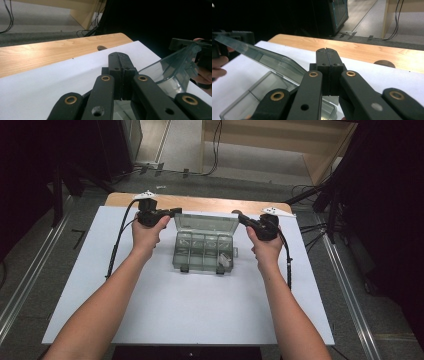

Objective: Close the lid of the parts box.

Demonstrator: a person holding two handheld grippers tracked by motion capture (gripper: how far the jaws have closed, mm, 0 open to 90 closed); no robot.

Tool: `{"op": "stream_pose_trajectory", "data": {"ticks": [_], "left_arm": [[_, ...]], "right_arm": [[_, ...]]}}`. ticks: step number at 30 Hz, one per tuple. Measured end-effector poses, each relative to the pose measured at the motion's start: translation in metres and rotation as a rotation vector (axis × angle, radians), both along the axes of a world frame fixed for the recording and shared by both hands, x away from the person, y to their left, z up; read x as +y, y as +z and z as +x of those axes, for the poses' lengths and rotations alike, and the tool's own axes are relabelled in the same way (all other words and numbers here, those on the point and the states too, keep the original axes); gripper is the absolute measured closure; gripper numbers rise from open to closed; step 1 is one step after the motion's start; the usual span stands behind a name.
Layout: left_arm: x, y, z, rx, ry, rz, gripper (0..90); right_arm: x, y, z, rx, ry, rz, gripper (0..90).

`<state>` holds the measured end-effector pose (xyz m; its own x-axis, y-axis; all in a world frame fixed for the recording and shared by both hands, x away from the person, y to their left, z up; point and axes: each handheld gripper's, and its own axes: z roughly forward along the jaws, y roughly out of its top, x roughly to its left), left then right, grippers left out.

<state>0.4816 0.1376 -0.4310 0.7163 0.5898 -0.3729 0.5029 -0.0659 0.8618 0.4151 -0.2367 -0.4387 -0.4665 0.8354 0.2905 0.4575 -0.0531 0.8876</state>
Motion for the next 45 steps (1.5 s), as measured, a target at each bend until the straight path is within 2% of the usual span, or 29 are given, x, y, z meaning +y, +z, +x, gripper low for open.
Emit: {"op": "stream_pose_trajectory", "data": {"ticks": [10, 22, 27, 32, 38, 42, 45], "left_arm": [[0.000, 0.000, -0.014, -0.021, -0.013, 0.028, 89.3], [0.002, 0.002, -0.034, -0.050, -0.037, 0.022, 89.3], [0.004, -0.001, -0.043, -0.057, -0.045, 0.032, 89.3], [0.006, -0.005, -0.051, -0.060, -0.051, 0.032, 89.3], [0.003, -0.008, -0.064, -0.082, -0.052, 0.073, 89.4], [0.002, -0.010, -0.071, -0.087, -0.047, 0.075, 89.3], [0.002, -0.013, -0.075, -0.083, -0.046, 0.075, 89.3]], "right_arm": [[0.002, -0.002, -0.008, -0.007, 0.014, 0.005, 87.7], [0.006, -0.004, -0.024, -0.030, 0.032, 0.014, 87.7], [0.008, -0.006, -0.033, -0.039, 0.035, 0.009, 87.7], [0.011, -0.008, -0.043, -0.059, 0.005, -0.028, 86.1], [0.011, -0.014, -0.052, -0.059, 0.013, -0.017, 86.4], [0.012, -0.019, -0.057, -0.062, 0.018, -0.020, 86.8], [0.011, -0.021, -0.061, -0.058, 0.019, -0.003, 87.0]]}}
